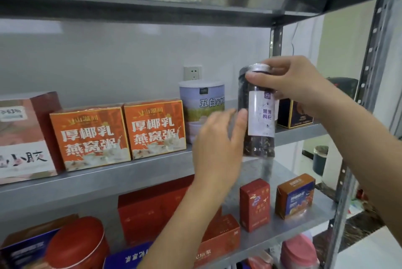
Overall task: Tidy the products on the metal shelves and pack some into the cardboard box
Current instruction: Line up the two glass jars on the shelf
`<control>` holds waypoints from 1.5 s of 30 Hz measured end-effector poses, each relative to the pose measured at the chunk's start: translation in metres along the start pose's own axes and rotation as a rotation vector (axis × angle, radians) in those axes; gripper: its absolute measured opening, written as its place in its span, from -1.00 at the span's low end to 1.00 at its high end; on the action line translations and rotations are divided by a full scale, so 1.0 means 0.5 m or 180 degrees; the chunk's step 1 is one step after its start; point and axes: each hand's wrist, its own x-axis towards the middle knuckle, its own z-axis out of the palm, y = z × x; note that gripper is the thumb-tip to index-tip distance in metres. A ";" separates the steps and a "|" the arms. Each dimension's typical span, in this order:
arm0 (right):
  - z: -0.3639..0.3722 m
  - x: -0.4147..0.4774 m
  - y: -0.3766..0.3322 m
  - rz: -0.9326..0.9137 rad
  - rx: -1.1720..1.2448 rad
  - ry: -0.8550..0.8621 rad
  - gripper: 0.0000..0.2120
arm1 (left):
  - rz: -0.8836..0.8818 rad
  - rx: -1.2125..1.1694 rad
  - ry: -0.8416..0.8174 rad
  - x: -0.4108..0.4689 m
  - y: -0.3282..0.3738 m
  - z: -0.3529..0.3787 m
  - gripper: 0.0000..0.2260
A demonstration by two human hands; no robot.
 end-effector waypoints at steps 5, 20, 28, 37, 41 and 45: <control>0.010 0.036 -0.004 -0.0843 -0.1095 0.0649 -0.63 | 0.0849 0.1976 0.0421 0.114 -0.022 -0.065 -0.61; 0.105 0.104 0.106 -0.1178 -0.2399 0.1055 -0.58 | 0.0539 0.2297 -0.0416 0.157 -0.056 -0.073 -0.67; 0.034 0.105 0.095 -0.1200 -0.2598 0.1004 -0.57 | 0.0596 0.2323 -0.0405 0.157 -0.058 -0.075 -0.64; -0.028 0.083 0.125 -0.0763 -0.3149 0.0750 -0.58 | 0.0639 0.2175 -0.0376 0.152 -0.068 -0.065 -0.64; -0.025 0.051 0.105 -0.0867 -0.1871 0.0647 -0.67 | 0.0465 0.1467 -0.0252 0.147 -0.068 -0.062 -0.56; -0.048 0.022 0.089 -0.0616 -0.0915 0.0910 -0.60 | 0.0937 0.0164 0.1116 0.113 -0.026 -0.048 -0.69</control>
